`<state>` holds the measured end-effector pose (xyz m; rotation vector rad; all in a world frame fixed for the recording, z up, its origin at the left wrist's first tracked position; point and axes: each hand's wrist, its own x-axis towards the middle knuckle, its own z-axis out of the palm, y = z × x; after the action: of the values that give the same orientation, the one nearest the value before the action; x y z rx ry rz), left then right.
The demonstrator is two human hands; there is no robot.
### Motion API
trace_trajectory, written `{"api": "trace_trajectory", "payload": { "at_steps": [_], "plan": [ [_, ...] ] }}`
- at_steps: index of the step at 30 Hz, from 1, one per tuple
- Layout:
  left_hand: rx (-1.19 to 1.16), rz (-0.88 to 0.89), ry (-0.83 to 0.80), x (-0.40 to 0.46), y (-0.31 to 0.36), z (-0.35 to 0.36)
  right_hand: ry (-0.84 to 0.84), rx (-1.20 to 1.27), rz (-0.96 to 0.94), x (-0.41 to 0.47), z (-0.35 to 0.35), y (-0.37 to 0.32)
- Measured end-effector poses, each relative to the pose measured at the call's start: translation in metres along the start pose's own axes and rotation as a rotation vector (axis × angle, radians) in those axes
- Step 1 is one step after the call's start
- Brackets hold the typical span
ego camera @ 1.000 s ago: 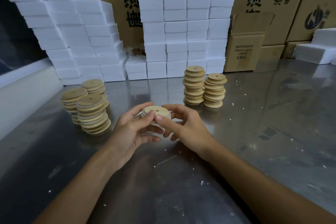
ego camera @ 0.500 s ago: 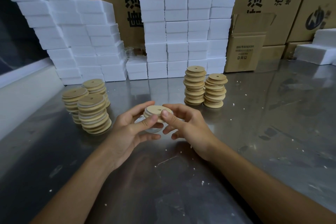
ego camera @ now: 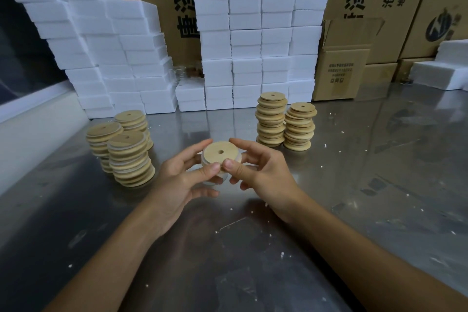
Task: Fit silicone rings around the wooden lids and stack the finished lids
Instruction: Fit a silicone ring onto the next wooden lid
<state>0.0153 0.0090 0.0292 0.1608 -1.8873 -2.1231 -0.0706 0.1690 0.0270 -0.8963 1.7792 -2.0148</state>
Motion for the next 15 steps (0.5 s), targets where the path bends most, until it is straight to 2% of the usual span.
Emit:
{"api": "trace_trajectory", "payload": {
  "at_steps": [3, 10, 12, 15],
  "plan": [
    [0.071, 0.038, 0.003, 0.000, 0.000, 0.003, 0.008, 0.002, -0.038, 0.001, 0.001, 0.001],
    [0.187, 0.207, 0.129, 0.001, 0.000, 0.003, 0.010, 0.011, -0.060, 0.002, 0.001, 0.003],
    [0.274, 0.272, 0.230, 0.002, 0.003, -0.001, 0.008, -0.003, -0.064, 0.001, 0.001, 0.001],
    [0.599, 0.507, 0.500, 0.004, 0.014, -0.018, 0.048, -0.024, -0.052, 0.001, 0.001, 0.001]
  ]
}}
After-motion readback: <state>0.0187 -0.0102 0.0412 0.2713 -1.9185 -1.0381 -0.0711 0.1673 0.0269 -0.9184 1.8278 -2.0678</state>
